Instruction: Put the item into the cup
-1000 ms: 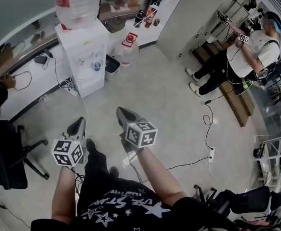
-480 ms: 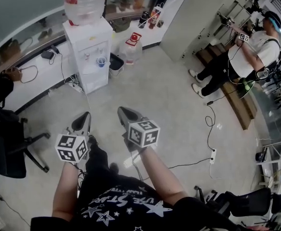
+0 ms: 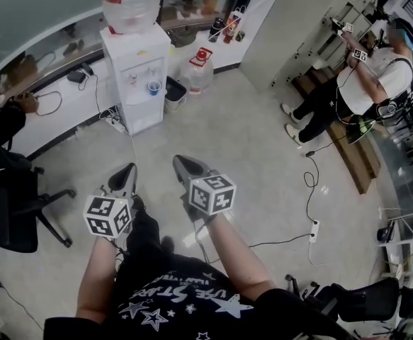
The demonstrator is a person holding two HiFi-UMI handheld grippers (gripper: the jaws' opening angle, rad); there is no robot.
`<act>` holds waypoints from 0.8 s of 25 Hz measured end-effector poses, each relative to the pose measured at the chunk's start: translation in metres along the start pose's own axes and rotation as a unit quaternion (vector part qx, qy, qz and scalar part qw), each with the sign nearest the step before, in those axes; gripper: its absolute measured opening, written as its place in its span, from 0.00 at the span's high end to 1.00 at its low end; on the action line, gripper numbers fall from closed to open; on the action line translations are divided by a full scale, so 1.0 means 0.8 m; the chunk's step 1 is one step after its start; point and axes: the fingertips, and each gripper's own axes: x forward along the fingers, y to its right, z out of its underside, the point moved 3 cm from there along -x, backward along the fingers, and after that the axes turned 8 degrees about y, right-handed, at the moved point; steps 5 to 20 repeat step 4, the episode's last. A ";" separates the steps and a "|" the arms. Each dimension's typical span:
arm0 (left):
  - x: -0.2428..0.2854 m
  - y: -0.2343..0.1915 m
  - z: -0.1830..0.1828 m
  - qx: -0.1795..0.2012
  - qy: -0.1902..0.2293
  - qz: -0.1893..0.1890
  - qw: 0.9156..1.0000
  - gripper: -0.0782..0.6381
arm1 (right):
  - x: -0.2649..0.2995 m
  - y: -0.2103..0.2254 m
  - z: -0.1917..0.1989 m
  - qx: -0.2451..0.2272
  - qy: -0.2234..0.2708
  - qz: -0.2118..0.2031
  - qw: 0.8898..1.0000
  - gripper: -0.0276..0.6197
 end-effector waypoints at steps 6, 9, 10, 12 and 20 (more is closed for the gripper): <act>-0.005 0.005 0.002 0.002 0.003 0.003 1.000 0.88 | -0.007 -0.003 0.003 -0.003 0.001 0.001 1.000 0.96; -0.005 0.005 0.002 0.002 0.003 0.003 1.000 0.88 | -0.007 -0.003 0.003 -0.003 0.001 0.001 1.000 0.96; -0.005 0.005 0.002 0.002 0.003 0.003 1.000 0.88 | -0.007 -0.003 0.003 -0.003 0.001 0.001 1.000 0.96; -0.005 0.005 0.002 0.002 0.003 0.003 1.000 0.88 | -0.007 -0.003 0.003 -0.003 0.001 0.001 1.000 0.96; -0.005 0.005 0.002 0.002 0.003 0.003 1.000 0.88 | -0.007 -0.003 0.003 -0.003 0.001 0.001 1.000 0.96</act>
